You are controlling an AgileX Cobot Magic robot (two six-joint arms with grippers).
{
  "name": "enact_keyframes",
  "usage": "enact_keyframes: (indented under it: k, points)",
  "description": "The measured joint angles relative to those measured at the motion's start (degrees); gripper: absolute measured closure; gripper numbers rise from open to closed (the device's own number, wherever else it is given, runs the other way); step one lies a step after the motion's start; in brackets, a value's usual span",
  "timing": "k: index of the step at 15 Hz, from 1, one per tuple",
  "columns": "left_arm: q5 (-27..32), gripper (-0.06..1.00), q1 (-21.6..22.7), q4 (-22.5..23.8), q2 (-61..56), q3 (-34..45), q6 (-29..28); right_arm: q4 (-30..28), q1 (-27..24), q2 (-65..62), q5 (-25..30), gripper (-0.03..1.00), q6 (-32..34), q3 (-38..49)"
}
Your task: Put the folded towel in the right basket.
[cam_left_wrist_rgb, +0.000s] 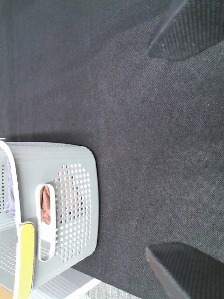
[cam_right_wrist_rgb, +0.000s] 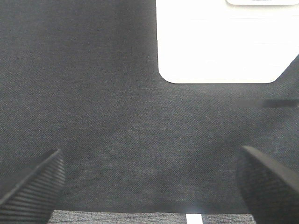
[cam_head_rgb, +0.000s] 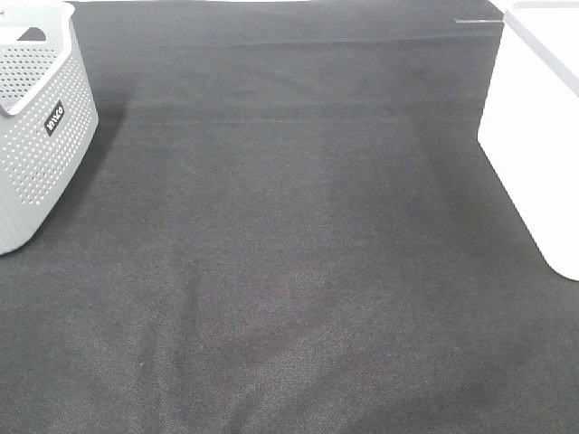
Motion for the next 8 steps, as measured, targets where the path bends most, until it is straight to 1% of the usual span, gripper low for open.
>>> enact_keyframes:
  k: [8]
  points:
    - [0.0,-0.05,0.0,0.0,0.0,0.0,0.0,0.1,0.0,0.0,0.0,0.01,0.0,0.0]
